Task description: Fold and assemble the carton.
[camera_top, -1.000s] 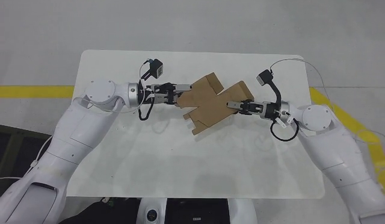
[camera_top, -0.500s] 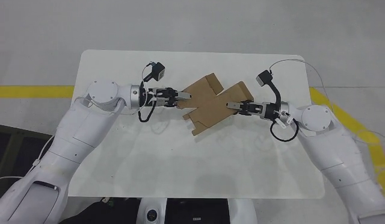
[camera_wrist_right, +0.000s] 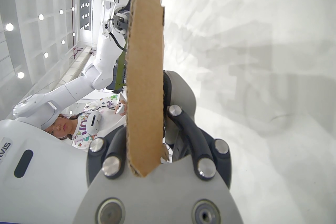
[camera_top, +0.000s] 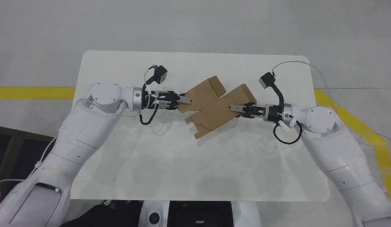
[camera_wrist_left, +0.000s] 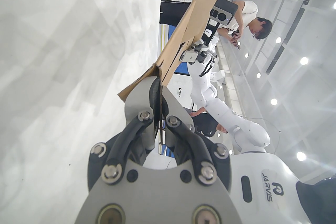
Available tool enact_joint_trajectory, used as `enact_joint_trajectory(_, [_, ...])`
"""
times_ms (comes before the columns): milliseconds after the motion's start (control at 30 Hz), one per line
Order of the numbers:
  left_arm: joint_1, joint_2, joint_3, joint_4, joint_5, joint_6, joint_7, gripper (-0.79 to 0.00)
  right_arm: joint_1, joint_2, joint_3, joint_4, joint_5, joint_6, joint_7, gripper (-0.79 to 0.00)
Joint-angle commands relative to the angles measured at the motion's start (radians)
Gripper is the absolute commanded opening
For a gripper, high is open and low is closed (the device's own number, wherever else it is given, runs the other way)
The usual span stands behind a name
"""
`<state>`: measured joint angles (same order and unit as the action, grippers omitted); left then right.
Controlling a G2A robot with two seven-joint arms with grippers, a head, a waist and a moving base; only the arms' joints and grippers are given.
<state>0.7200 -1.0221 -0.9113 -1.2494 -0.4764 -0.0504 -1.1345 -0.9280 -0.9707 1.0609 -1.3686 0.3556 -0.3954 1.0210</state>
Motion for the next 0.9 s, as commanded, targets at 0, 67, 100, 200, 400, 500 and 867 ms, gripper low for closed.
enact_joint_trajectory(0, [-0.001, -0.002, -0.001, 0.000, -0.004, 0.000, 0.000, -0.785, -0.001, -0.001, 0.002, 0.003, 0.004, 0.002, -0.003, -0.570])
enact_joint_trajectory(67, [-0.005, -0.004, -0.006, 0.001, -0.009, -0.002, 0.001, -0.785, -0.003, 0.000, 0.011, 0.012, 0.004, 0.006, -0.007, 0.000])
enact_joint_trajectory(100, [-0.007, -0.004, -0.010, 0.001, -0.009, -0.004, 0.001, -0.785, -0.005, 0.001, 0.018, 0.015, 0.002, 0.007, -0.005, 0.000])
enact_joint_trajectory(200, [-0.019, -0.002, -0.025, -0.003, 0.001, -0.018, -0.008, -0.785, -0.012, 0.010, 0.053, 0.021, -0.009, 0.006, 0.014, 0.000])
enact_joint_trajectory(400, [-0.044, 0.002, -0.051, -0.014, 0.034, -0.051, -0.047, -0.785, -0.018, 0.033, 0.141, -0.006, -0.041, -0.019, 0.068, 0.000])
enact_joint_trajectory(500, [-0.057, 0.004, -0.057, -0.029, 0.054, -0.087, -0.092, -0.785, -0.013, 0.035, 0.155, -0.022, 0.006, -0.071, 0.109, 0.000])
enact_joint_trajectory(867, [-0.057, 0.001, -0.042, -0.096, 0.056, -0.157, -0.195, -0.785, 0.086, -0.021, -0.015, 0.002, 0.234, -0.206, 0.198, -0.163])
